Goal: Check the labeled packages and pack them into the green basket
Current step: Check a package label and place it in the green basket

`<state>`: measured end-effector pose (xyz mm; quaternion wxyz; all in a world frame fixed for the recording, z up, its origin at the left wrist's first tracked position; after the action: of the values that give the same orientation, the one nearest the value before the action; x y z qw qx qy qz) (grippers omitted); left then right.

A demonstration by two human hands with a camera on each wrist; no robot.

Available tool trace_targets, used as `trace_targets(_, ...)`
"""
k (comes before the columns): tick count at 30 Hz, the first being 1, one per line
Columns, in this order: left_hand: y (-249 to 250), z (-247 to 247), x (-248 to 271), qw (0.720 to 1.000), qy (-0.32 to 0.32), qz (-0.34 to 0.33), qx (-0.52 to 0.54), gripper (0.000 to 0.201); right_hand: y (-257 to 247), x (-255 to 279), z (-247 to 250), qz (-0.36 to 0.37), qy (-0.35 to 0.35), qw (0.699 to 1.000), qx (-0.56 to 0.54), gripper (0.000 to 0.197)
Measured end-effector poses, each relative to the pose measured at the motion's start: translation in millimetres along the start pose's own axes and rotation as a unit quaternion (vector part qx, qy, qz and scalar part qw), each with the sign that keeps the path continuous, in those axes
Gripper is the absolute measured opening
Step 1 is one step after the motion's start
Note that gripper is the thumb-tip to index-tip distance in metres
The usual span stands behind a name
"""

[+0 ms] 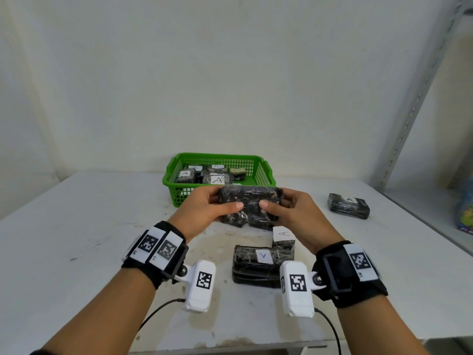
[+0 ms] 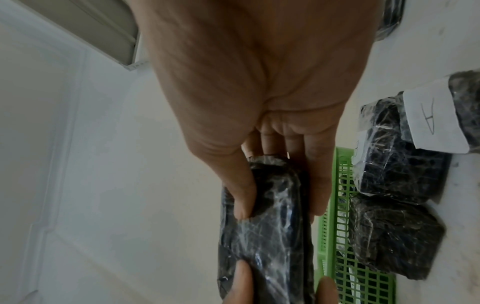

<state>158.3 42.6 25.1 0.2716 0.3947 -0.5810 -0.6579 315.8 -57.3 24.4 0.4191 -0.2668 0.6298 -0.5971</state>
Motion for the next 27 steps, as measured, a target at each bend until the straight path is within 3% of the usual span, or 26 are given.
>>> trace_targets(3,3.4,5.4,-1.8,0.999,0.025,-0.031,-0.019,0.041,1.3,0.6,0.6,-0.013,0.002,1.0,-0.02,0.042)
trace_targets(7,12.4,1.2,0.0,0.996,0.014,-0.084,-0.04,0.049,9.2,7.0,-5.8,-0.091,-0.024,0.994,-0.061,0.064)
trace_targets(10,14.3,-4.6,1.5,0.993,-0.002,-0.106,-0.058,0.051,12.6,8.7,-10.2,-0.117,-0.031,0.99,-0.075,0.053)
trace_targets(14,0.5,-17.0,3.8,0.998,-0.049,-0.027,-0.01,0.062,10.3,3.9,-5.1,-0.088,0.008,0.989,-0.121,0.032)
trace_targets(17,-7.5,-18.6,3.8,0.998,-0.038,0.027,0.035,0.048,10.2,2.2,-3.4,-0.068,0.013,0.991,-0.111,0.033)
trace_targets(20,-6.6,-13.7,1.6,0.999,-0.018,0.017,0.031,0.034,12.3,0.7,-4.3,-0.061,0.001,0.994,-0.093,0.047)
trace_targets(22,-4.2,-15.6,2.2,0.999,-0.029,0.008,0.019,0.044,13.0,-0.4,-4.8,-0.054,-0.005,0.996,-0.068,0.063)
trace_targets(24,-4.9,-18.8,2.6,0.999,-0.04,0.015,0.024,0.056,12.0,-1.8,-3.5,-0.04,-0.003,0.998,-0.049,0.068)
trace_targets(27,-5.0,-15.2,1.9,0.999,-0.031,0.014,0.028,0.05,12.0,-3.1,-2.1,-0.038,0.002,0.998,-0.048,0.071)
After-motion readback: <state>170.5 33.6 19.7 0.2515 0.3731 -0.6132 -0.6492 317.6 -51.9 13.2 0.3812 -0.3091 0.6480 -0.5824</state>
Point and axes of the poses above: each hand's wrist, its own x-axis away from the middle knuckle, its own z-axis out of the back of the hand, y = z × x, the point moved 10 cm from there along -x, towards the middle knuckle, and after that the axes turned 10 degrees about y, right-handed, at the moved point
